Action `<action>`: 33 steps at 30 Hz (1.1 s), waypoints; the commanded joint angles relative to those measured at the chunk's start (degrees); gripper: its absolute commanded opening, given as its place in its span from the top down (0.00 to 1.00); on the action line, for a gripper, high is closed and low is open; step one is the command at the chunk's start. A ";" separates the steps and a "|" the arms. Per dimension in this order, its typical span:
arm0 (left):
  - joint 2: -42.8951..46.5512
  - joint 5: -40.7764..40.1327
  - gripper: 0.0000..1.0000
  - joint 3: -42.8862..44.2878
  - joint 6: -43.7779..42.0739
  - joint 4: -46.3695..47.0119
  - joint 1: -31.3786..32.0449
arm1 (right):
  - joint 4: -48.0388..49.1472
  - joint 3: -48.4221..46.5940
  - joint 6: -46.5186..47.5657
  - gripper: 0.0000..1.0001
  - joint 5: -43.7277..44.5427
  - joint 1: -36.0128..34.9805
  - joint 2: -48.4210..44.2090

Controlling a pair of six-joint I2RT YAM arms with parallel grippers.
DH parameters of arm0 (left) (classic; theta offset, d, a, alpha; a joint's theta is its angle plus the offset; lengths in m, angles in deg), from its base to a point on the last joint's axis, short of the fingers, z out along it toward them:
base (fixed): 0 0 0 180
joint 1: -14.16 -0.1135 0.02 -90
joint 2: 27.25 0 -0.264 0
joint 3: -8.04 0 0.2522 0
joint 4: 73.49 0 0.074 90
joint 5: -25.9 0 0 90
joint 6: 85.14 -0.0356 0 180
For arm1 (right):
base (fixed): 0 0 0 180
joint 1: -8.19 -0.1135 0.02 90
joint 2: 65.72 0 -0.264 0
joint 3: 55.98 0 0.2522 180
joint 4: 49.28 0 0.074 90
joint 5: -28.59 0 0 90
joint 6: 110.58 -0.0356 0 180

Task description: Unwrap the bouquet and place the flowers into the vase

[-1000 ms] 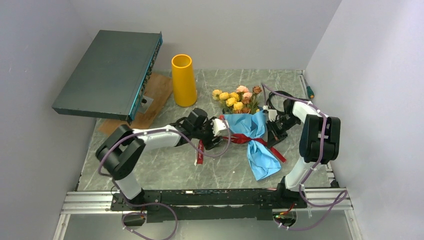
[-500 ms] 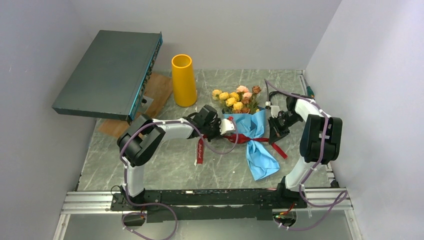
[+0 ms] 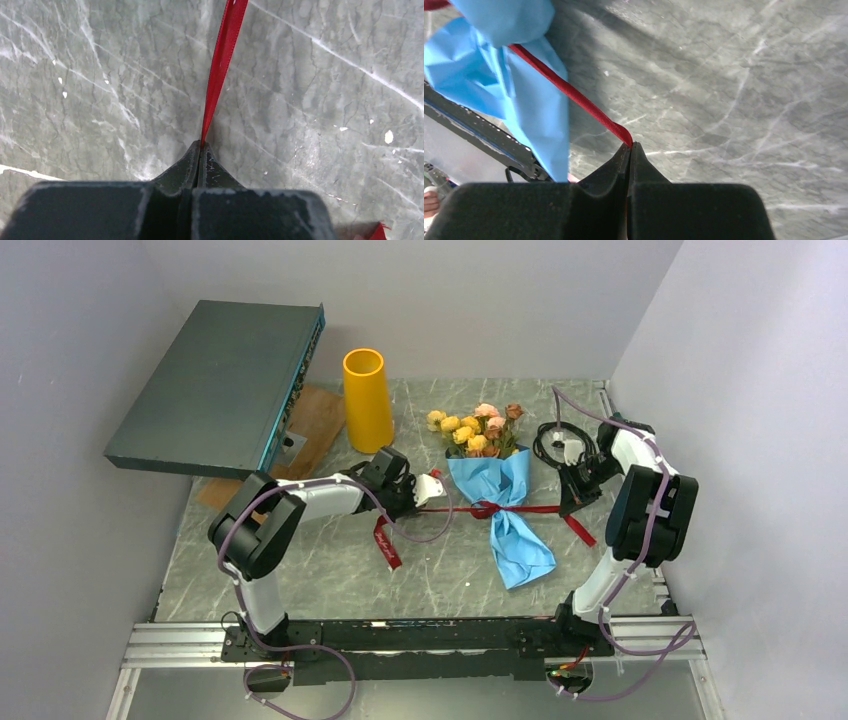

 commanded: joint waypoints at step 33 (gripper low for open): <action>10.04 -2.56 1.00 -7.40 -10.18 -12.60 -13.45 | 1.98 -5.87 11.85 1.00 18.22 12.74 2.91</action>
